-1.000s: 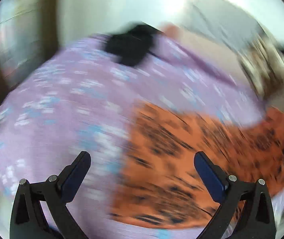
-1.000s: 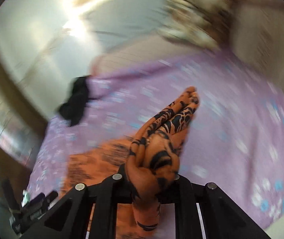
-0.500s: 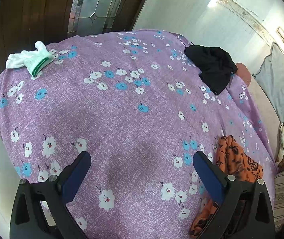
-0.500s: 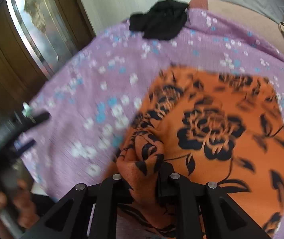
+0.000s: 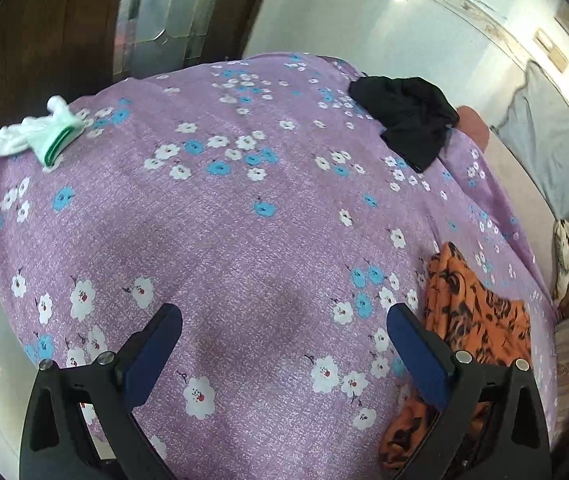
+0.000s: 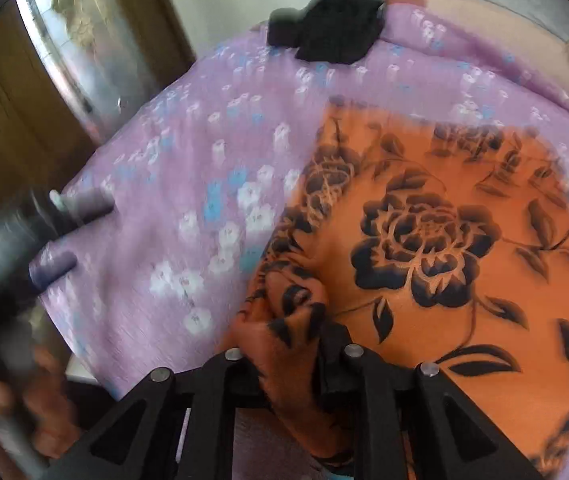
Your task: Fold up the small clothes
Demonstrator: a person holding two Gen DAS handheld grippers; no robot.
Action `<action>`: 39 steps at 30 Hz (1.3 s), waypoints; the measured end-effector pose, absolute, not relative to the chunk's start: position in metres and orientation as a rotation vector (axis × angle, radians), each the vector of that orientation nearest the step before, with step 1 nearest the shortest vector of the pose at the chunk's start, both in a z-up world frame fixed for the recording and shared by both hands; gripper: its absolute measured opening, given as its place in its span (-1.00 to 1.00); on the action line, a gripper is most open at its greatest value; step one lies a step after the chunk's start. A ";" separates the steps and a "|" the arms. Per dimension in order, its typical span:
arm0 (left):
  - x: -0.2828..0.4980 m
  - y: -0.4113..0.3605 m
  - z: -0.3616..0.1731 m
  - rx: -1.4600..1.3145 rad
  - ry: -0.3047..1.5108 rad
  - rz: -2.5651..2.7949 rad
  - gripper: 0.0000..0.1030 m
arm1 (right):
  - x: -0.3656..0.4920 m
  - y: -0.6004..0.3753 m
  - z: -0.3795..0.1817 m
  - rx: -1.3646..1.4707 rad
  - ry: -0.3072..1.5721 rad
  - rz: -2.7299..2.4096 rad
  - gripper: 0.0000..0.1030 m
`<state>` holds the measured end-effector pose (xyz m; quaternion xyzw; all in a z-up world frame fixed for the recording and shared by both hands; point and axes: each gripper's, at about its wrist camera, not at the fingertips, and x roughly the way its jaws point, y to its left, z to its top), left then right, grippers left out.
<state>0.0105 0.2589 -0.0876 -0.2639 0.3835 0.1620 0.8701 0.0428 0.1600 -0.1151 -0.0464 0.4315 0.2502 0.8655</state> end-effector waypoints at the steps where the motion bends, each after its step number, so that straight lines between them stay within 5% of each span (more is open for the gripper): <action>1: 0.011 0.257 -0.087 -0.539 0.802 0.326 0.97 | 0.038 0.163 -0.111 -0.105 0.886 0.558 0.05; 3: 0.012 0.255 -0.087 -0.529 0.805 0.304 0.97 | 0.034 0.167 -0.106 -0.085 0.901 0.644 0.50; 17: 0.011 0.171 -0.063 -0.405 0.872 -0.058 0.93 | 0.002 0.017 -0.081 0.325 0.825 0.506 0.50; 20: 0.027 0.171 -0.117 -0.374 1.115 0.068 0.58 | 0.007 -0.008 -0.091 0.387 0.858 0.486 0.50; 31: 0.028 0.125 -0.026 -0.166 0.861 0.074 0.58 | 0.026 -0.089 -0.110 0.747 0.882 0.505 0.52; 38: 0.071 0.090 -0.096 0.054 1.039 0.130 0.61 | 0.080 -0.080 -0.167 0.944 1.140 0.595 0.51; 39: 0.069 0.094 -0.100 0.026 1.020 0.128 0.64 | 0.082 -0.075 -0.171 0.927 1.164 0.579 0.31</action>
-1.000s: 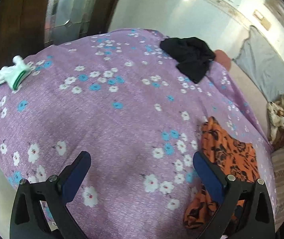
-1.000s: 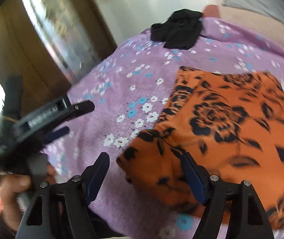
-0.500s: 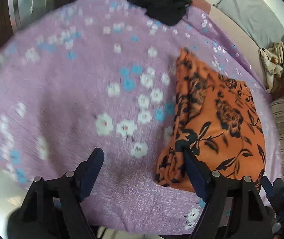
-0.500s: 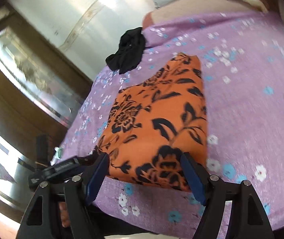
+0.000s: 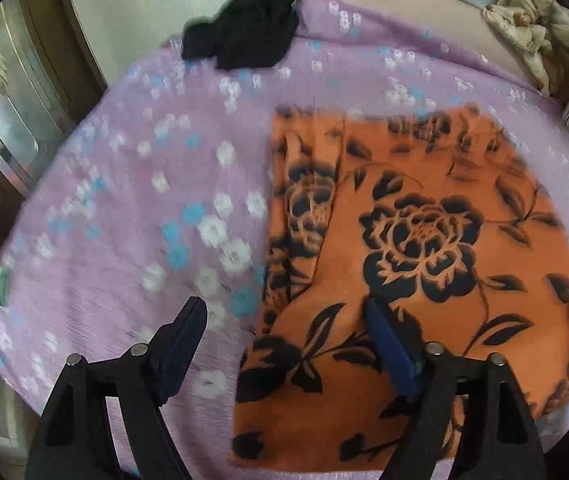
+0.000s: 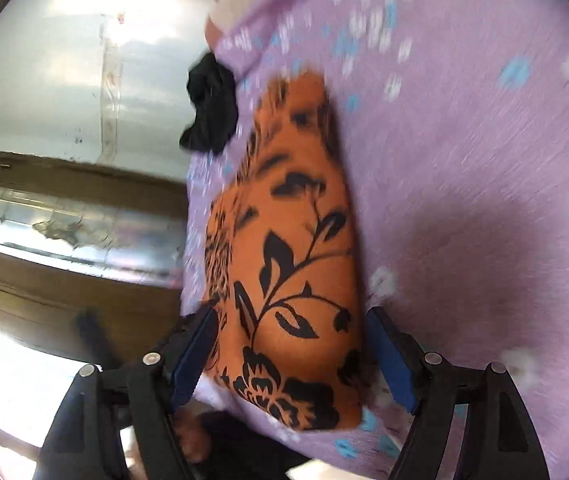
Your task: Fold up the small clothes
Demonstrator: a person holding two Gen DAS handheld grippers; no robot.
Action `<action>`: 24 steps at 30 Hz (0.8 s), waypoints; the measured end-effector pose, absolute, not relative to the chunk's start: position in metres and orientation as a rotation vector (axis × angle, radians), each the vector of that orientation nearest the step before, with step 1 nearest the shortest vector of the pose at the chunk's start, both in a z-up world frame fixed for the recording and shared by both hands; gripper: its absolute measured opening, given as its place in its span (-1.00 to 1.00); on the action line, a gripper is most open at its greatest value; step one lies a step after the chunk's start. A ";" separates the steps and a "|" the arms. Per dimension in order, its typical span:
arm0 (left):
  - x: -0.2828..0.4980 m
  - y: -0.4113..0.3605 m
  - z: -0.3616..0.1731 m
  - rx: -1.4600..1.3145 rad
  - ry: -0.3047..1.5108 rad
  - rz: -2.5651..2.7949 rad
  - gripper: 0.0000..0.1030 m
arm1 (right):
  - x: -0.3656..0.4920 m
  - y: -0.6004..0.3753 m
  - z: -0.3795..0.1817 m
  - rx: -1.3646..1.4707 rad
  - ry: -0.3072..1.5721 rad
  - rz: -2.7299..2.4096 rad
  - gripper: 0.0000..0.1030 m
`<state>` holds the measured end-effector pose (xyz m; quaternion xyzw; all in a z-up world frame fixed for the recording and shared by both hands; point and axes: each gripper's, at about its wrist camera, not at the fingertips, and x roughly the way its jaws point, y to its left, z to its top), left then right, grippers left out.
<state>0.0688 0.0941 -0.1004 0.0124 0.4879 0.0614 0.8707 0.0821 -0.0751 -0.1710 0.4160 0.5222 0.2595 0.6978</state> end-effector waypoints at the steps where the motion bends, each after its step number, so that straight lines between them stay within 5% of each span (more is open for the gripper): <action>1: 0.066 0.098 -0.100 0.005 1.002 0.132 0.69 | 0.084 -0.072 -0.171 0.894 1.168 0.558 -0.07; 3: 0.064 0.102 -0.098 -0.009 1.001 0.120 0.69 | 0.079 -0.068 -0.156 0.829 1.124 0.546 -0.29; 6: 0.063 0.106 -0.101 -0.012 0.983 0.113 0.72 | 0.075 -0.053 -0.147 0.648 1.114 0.499 -0.30; 13: 0.062 0.119 -0.110 -0.114 0.972 0.086 0.87 | 0.089 -0.089 -0.141 0.871 1.050 0.536 0.40; 18: 0.062 0.120 -0.110 -0.139 0.977 0.072 0.87 | 0.153 -0.072 -0.164 0.907 1.151 0.536 0.47; 21: 0.061 0.123 -0.110 -0.148 0.980 0.069 0.87 | 0.166 -0.052 -0.169 0.823 1.195 0.545 -0.23; 24: 0.061 0.124 -0.111 -0.165 0.983 0.060 0.88 | 0.156 -0.037 -0.142 0.628 1.126 0.498 -0.32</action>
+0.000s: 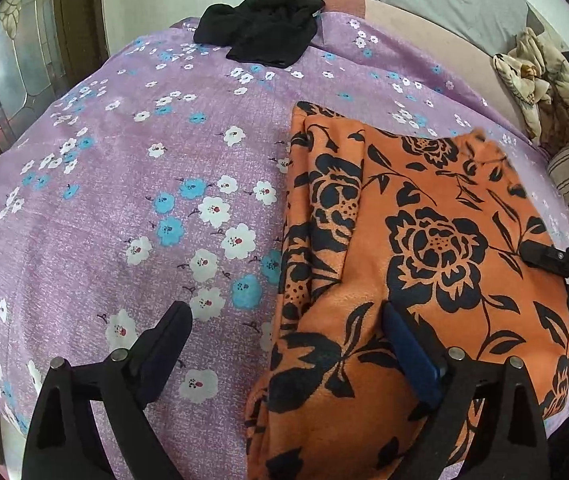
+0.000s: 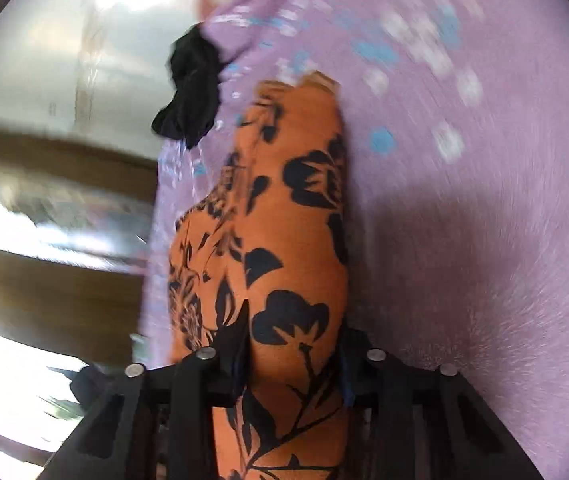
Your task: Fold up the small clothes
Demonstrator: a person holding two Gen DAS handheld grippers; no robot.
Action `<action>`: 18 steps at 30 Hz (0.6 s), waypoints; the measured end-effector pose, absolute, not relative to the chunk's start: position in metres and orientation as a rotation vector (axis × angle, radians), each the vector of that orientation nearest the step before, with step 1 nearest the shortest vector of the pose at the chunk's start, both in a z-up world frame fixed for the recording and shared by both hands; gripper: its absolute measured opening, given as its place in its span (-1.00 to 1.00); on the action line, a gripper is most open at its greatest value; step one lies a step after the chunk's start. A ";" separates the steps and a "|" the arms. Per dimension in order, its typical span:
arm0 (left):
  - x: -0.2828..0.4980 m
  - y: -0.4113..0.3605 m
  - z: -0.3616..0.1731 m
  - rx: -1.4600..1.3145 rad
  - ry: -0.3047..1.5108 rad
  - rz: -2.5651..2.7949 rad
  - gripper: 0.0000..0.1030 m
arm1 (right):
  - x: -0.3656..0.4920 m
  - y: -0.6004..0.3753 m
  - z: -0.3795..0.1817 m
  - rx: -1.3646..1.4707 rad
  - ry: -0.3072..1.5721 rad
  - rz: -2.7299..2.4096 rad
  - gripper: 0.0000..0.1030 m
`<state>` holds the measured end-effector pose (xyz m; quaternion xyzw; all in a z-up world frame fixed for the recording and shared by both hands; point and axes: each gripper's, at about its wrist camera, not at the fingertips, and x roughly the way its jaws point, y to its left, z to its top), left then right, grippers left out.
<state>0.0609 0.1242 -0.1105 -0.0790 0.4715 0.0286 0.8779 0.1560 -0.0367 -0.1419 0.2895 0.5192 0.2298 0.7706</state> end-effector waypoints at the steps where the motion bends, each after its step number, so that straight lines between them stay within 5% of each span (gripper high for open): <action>1: 0.061 0.125 -0.111 -0.171 0.987 0.057 0.88 | 0.154 -0.033 -0.147 0.597 1.136 0.477 -0.32; 3: 0.064 0.126 -0.112 -0.177 0.991 0.053 0.88 | 0.157 -0.033 -0.159 0.626 1.166 0.463 -0.25; 7: 0.063 0.125 -0.112 -0.184 0.990 0.049 0.88 | 0.163 -0.046 -0.151 0.738 1.126 0.472 0.25; 12: 0.062 0.125 -0.113 -0.183 0.989 0.051 0.89 | 0.207 -0.057 -0.168 0.895 1.165 0.454 0.44; 13: 0.062 0.125 -0.113 -0.185 0.989 0.049 0.89 | 0.215 -0.053 -0.174 0.909 1.189 0.465 0.31; 15: 0.062 0.126 -0.113 -0.186 0.989 0.050 0.89 | 0.218 -0.041 -0.161 0.811 1.179 0.488 -0.40; 18: 0.062 0.128 -0.114 -0.193 0.990 0.049 0.91 | 0.209 -0.027 -0.135 0.604 1.119 0.450 -0.41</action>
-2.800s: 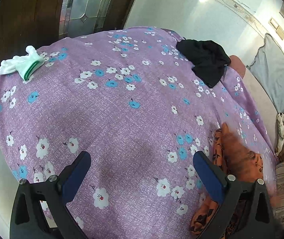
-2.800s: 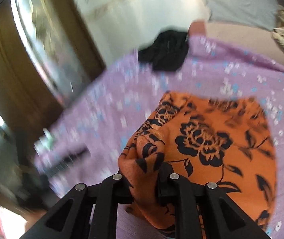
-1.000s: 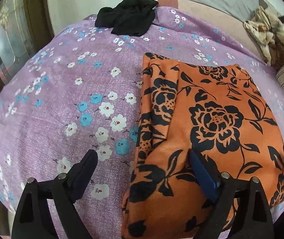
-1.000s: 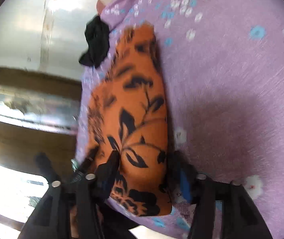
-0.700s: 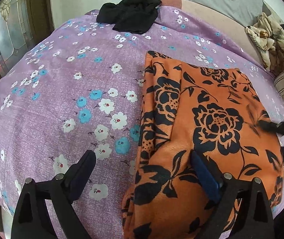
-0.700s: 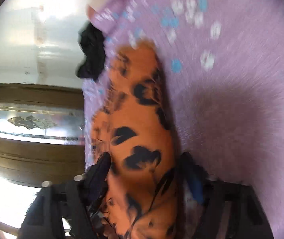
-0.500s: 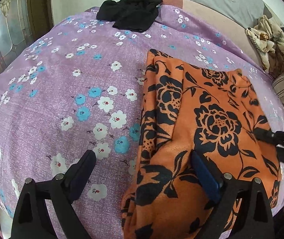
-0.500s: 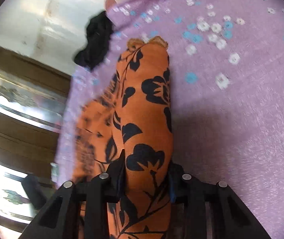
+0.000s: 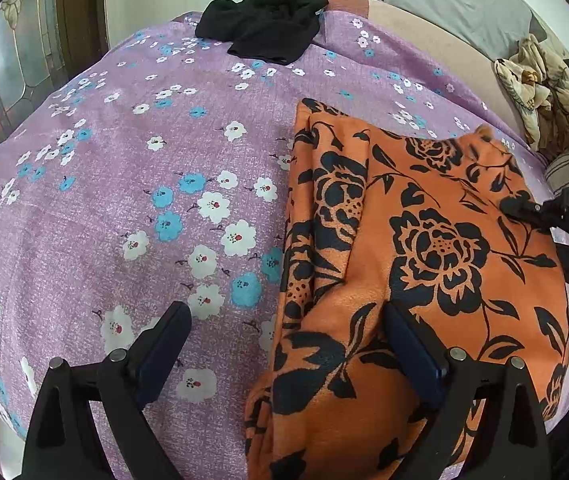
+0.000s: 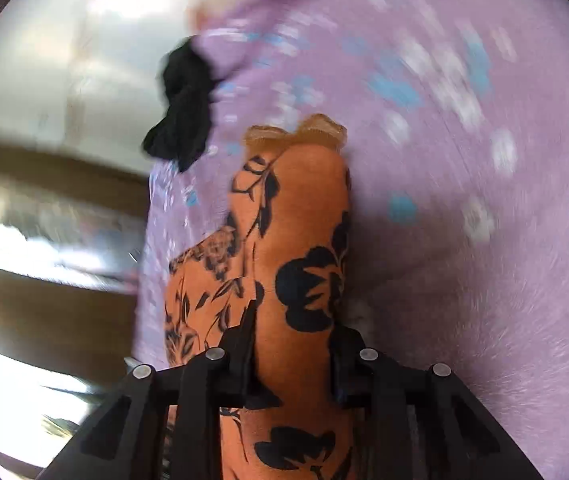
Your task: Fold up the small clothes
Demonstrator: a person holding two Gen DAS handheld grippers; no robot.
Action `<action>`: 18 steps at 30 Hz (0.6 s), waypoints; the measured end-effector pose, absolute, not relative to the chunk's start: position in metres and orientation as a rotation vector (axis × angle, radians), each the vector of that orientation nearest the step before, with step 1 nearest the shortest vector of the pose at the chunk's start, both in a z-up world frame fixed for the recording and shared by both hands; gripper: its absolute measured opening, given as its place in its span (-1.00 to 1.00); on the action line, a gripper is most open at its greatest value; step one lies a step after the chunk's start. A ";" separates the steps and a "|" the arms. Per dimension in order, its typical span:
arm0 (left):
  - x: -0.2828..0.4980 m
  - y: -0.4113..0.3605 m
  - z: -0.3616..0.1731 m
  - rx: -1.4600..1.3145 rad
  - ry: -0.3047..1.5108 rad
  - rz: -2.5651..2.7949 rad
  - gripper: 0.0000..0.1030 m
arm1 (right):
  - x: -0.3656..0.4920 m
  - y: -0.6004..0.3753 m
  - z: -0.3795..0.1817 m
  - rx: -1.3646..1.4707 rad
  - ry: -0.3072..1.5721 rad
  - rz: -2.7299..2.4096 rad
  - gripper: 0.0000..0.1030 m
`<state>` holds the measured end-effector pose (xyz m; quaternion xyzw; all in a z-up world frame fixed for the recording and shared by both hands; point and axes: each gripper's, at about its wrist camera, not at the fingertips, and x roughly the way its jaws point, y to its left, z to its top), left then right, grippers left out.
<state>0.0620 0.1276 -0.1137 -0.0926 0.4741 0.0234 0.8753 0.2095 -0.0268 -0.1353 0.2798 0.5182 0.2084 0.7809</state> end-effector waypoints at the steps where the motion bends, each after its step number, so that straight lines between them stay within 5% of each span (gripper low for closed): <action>1: 0.063 0.127 -0.114 -0.194 0.991 0.048 0.92 | 0.210 -0.026 -0.140 0.579 1.141 0.427 -0.40; 2: 0.063 0.127 -0.114 -0.192 0.991 0.048 0.92 | 0.212 -0.028 -0.147 0.575 1.168 0.405 -0.34; 4: 0.061 0.127 -0.114 -0.182 0.982 0.049 0.92 | 0.210 -0.034 -0.151 0.624 1.184 0.367 0.37; 5: 0.060 0.127 -0.114 -0.187 0.981 0.045 0.92 | 0.202 -0.037 -0.146 0.634 1.161 0.374 0.42; 18: 0.055 0.143 -0.106 -0.286 0.971 0.056 0.90 | 0.121 -0.028 -0.151 0.624 1.162 0.516 0.44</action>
